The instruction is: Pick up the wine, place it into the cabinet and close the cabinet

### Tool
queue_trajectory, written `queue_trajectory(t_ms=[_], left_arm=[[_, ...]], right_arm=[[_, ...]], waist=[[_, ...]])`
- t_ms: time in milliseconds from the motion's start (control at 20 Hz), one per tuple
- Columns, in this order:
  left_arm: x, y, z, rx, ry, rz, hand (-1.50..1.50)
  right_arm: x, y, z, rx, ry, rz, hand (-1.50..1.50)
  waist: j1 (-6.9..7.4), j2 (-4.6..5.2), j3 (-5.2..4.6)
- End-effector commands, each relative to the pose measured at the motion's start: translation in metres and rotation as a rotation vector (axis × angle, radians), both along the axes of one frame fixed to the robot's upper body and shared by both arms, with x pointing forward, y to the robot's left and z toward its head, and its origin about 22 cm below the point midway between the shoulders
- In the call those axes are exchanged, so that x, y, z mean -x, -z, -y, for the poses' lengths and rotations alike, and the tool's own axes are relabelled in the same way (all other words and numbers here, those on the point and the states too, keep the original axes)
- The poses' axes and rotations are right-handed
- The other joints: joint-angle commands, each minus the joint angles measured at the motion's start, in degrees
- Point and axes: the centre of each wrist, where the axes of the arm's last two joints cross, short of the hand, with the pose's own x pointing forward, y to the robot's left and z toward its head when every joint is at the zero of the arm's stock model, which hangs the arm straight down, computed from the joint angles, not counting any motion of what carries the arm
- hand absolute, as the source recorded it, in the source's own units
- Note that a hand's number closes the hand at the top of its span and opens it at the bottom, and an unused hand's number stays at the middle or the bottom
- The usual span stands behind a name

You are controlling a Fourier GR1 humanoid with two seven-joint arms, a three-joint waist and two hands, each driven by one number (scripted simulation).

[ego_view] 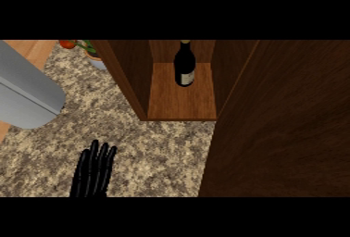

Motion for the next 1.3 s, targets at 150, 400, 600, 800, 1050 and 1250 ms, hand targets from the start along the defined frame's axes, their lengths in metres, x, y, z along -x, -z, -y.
queue_trajectory(t_ms=[150, 400, 600, 800, 1050, 1250], left_arm=[[-0.005, -0.001, -0.033, -0.008, -0.035, 0.014, -1.50], [-0.005, -0.025, -0.062, 0.009, -0.077, 0.038, -1.50], [-0.012, -0.033, -0.085, 0.007, -0.093, 0.045, -1.50], [-0.010, -0.025, -0.113, 0.010, -0.108, 0.039, -1.50], [-0.012, -0.025, -0.136, -0.015, -0.116, 0.034, -1.50], [-0.006, -0.040, -0.147, -0.039, -0.108, 0.022, -1.50]], right_arm=[[0.031, -0.001, -0.010, -0.140, -0.195, -0.130, 1.50], [0.052, -0.001, -0.021, -0.164, -0.251, -0.203, 1.50], [0.048, -0.001, -0.042, -0.070, -0.383, -0.124, 1.50], [0.055, -0.013, -0.053, -0.063, -0.431, -0.110, 1.50], [0.068, -0.009, -0.081, -0.084, -0.461, -0.132, 1.50], [0.071, -0.004, -0.102, -0.099, -0.482, -0.131, 1.50]], waist=[[-0.23, -0.02, -0.06], [-0.37, -0.31, -0.06], [-0.07, -0.31, -0.08], [0.15, -0.16, -0.15], [-0.42, -0.39, -0.14], [-0.06, -0.47, -0.14]])
